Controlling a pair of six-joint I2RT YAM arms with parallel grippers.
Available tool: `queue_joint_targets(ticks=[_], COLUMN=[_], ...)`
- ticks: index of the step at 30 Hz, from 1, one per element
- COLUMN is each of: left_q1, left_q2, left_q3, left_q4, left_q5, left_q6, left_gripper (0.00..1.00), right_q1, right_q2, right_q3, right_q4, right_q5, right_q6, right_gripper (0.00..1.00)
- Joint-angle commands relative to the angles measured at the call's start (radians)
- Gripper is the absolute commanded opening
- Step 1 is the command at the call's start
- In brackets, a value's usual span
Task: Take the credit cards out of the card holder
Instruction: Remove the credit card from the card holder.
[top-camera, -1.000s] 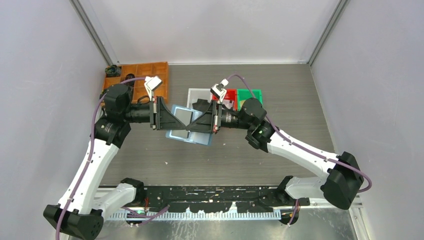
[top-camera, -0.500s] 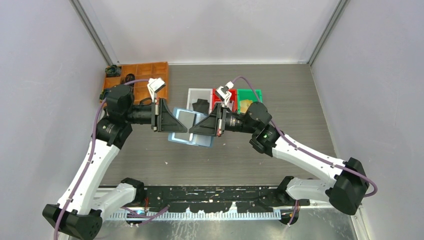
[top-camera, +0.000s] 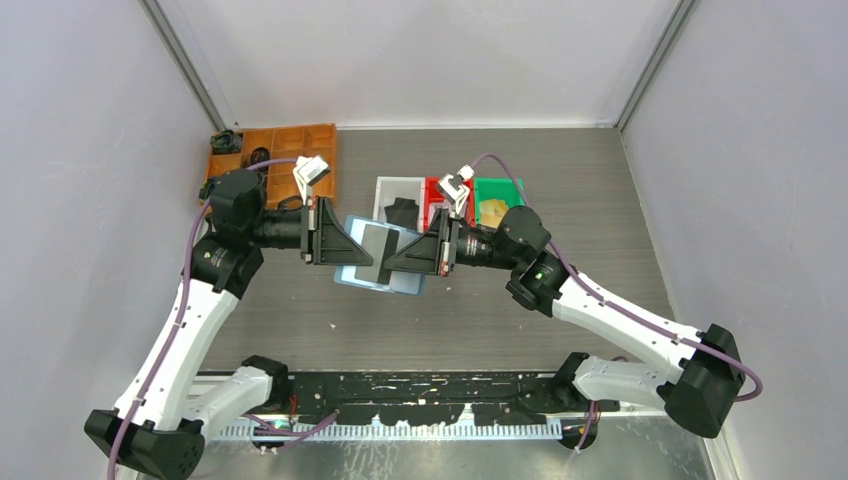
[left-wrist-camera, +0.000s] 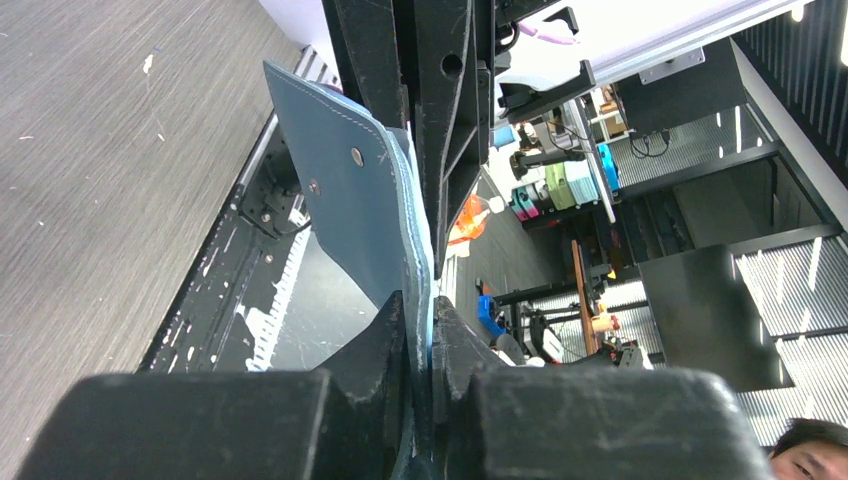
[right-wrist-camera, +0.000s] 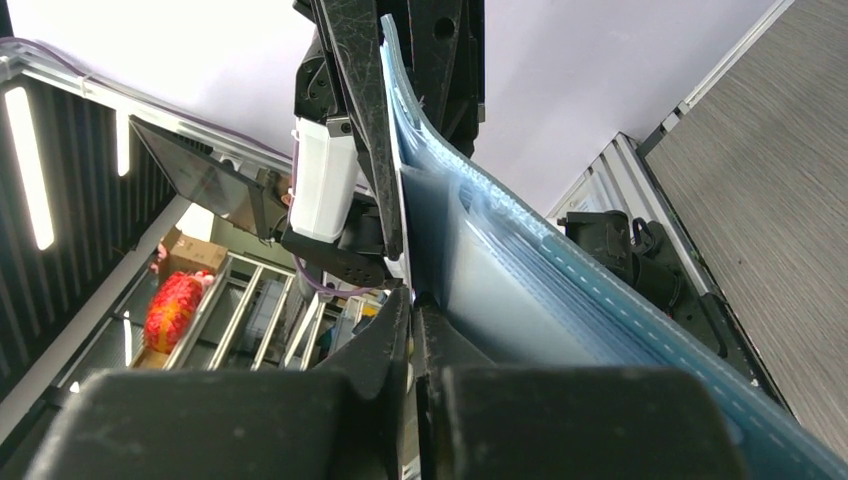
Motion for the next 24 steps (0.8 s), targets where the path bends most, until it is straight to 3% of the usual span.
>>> queue_joint_targets(ticks=[1, 4, 10, 12, 17, 21, 24], left_q1=[0.008, 0.007, 0.007, 0.008, 0.008, 0.009, 0.012], left_q2=[-0.028, -0.028, -0.027, -0.026, -0.027, -0.018, -0.014], left_q3=[0.052, 0.05, 0.06, 0.065, 0.075, 0.106, 0.13], left_q4=[0.065, 0.066, 0.066, 0.066, 0.062, -0.005, -0.041], left_q5=[0.053, 0.052, 0.053, 0.053, 0.056, 0.058, 0.065], left_q6=[-0.012, -0.011, -0.011, -0.011, -0.003, 0.046, 0.082], left_gripper=[0.0, 0.0, 0.0, 0.0, 0.0, 0.0, 0.0], right_q1=[-0.013, -0.012, -0.013, -0.013, -0.018, -0.038, -0.079], right_q2=[-0.024, -0.008, 0.059, 0.067, 0.032, -0.037, -0.103], right_q3=[0.018, 0.019, 0.071, 0.071, 0.038, 0.022, 0.009], right_q4=[0.0, 0.085, 0.177, 0.197, 0.195, 0.058, -0.042], right_q5=[0.009, 0.028, 0.024, 0.016, 0.013, 0.003, -0.017], right_q6=[-0.017, 0.029, 0.091, 0.102, 0.092, 0.016, -0.024], right_gripper=[0.25, 0.42, 0.42, 0.37, 0.1, 0.01, 0.01])
